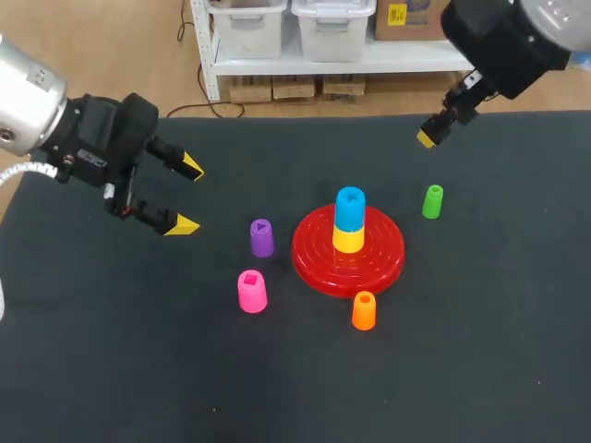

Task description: Pick up and stack the cylinders on the red base in this order: pink,purple,orange,green

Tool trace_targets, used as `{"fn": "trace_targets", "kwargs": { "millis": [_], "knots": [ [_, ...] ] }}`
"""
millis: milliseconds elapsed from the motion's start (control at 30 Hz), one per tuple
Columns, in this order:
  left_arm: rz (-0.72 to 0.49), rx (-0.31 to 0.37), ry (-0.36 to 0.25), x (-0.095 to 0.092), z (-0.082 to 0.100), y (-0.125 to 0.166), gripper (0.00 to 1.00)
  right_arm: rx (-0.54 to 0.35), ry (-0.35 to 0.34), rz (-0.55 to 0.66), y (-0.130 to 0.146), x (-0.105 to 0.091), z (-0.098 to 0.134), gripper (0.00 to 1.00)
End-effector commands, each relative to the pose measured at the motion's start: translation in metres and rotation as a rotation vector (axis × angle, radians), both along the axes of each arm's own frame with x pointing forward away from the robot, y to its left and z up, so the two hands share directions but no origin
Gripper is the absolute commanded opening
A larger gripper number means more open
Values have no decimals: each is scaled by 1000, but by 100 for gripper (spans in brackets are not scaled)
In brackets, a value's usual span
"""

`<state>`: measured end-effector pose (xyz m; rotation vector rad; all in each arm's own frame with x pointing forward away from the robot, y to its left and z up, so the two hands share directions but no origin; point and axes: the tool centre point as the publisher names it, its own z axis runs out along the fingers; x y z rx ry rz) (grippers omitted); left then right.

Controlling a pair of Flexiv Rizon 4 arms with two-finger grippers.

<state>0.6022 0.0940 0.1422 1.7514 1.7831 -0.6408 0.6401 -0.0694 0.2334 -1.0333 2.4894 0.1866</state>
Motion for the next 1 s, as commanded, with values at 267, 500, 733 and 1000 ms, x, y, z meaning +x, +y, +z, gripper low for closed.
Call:
{"fn": "trace_targets", "kwargs": {
  "millis": [267,500,733,1000],
  "knots": [
    [1,1,-1,0,-1,0,100,-12,-16,-13,2,-3,0,100],
    [1,1,-1,0,-1,0,100,-85,-30,131,35,-19,11,100],
    [1,1,-1,0,-1,0,100,-80,16,291,84,-52,-3,100],
    [1,1,-1,0,-1,0,100,-111,96,378,113,-77,-30,100]
  ]
}}
